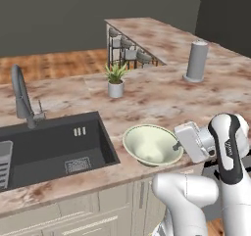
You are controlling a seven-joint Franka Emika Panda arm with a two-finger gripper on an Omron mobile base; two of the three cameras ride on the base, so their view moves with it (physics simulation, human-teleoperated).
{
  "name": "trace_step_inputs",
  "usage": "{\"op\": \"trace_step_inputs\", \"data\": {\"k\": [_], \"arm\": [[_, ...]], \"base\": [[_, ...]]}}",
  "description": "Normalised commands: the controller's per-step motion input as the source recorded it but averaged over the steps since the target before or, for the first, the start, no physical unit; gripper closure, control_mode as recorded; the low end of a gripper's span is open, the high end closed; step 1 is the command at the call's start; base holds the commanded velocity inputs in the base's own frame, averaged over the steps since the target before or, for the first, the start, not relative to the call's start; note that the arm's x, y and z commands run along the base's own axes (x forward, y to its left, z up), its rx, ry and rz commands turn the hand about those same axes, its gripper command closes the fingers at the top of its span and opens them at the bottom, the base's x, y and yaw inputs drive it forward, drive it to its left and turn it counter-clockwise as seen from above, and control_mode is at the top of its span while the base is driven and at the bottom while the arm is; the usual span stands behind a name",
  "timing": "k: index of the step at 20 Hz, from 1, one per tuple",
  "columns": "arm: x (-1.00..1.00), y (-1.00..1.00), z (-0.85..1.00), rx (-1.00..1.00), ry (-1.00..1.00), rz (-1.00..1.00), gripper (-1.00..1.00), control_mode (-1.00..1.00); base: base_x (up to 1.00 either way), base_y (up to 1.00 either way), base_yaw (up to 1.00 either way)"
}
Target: Pick the cup and bowl from the counter and place them on the counter next to the sink.
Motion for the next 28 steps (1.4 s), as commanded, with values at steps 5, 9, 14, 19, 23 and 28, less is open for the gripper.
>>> {"op": "trace_step_inputs", "data": {"k": [5,9,14,19,23,28], "arm": [[0.00,0.00,0.00,0.00,0.00,0.00,1.00,1.00],[0.00,0.00,0.00,0.00,0.00,0.00,1.00,1.00],[0.00,0.00,0.00,0.00,0.00,0.00,1.00,1.00],[0.00,0.00,0.00,0.00,0.00,0.00,1.00,1.00],[0.00,0.00,0.00,0.00,0.00,0.00,1.00,1.00],[0.00,0.00,0.00,0.00,0.00,0.00,1.00,1.00]], "base": [[0.83,-0.02,-0.25],[0.87,0.00,-0.04],[0.57,0.00,0.03],[0.03,0.00,0.02],[0.00,0.00,0.00],[0.00,0.00,0.00]]}}
